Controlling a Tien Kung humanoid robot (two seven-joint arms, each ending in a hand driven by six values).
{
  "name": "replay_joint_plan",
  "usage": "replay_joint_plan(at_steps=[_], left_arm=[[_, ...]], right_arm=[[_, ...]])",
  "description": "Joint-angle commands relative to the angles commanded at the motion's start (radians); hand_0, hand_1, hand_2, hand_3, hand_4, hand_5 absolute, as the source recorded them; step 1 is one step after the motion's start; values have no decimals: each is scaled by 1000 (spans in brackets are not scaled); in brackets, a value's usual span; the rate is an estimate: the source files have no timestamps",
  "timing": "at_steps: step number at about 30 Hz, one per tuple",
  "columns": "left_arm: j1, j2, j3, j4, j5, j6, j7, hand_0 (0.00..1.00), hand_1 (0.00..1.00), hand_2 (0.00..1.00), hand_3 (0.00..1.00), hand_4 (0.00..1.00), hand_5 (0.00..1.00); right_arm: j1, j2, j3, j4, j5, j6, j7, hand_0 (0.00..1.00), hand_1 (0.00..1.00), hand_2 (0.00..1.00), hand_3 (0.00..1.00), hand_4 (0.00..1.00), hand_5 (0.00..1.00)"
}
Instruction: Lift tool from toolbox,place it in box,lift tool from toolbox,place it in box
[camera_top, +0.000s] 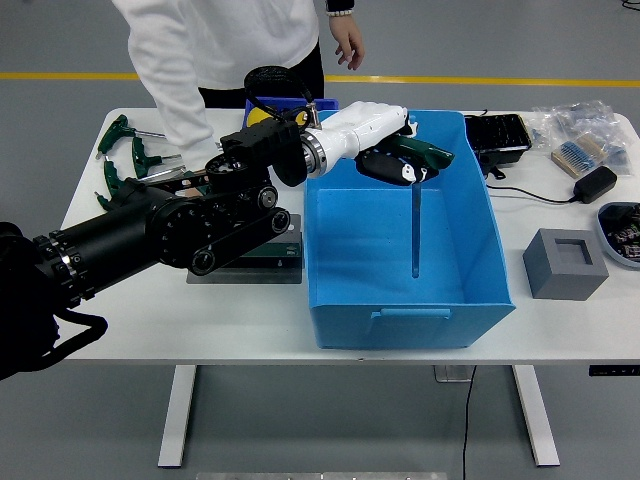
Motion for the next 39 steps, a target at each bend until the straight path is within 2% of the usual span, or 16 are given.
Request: replay_joint_plan(at_steps=[1, 6, 7, 27, 39], left_arm=[[-2, 0, 5, 1, 0, 0, 0, 279, 122, 175, 217, 744, 681], [-16, 0, 53, 8, 4, -10, -5, 279, 122, 175, 217, 744, 681], [-19, 0, 60, 7, 6, -11, -6, 307, 173, 220, 302, 758, 668], [-39, 0, 82, 5, 3, -13, -17, 311, 208, 268, 367, 769, 657], [-72, 0, 36, -10, 19, -9, -22, 314, 229, 283, 396, 791, 675]], right_arm=[[0, 0, 1, 0, -1, 0, 0, 717, 712, 759, 585, 821, 694], [2, -4, 11, 1, -21, -3, -4, 717, 712, 759, 585, 821, 694], [2, -4, 12, 1, -24, -4, -5, 717, 711, 758, 586, 821, 693], [6, -9, 10, 0, -18, -8, 6, 717, 706, 753, 584, 819, 695], [6, -12, 14, -1, -24, -10, 5, 716, 705, 750, 583, 818, 694]])
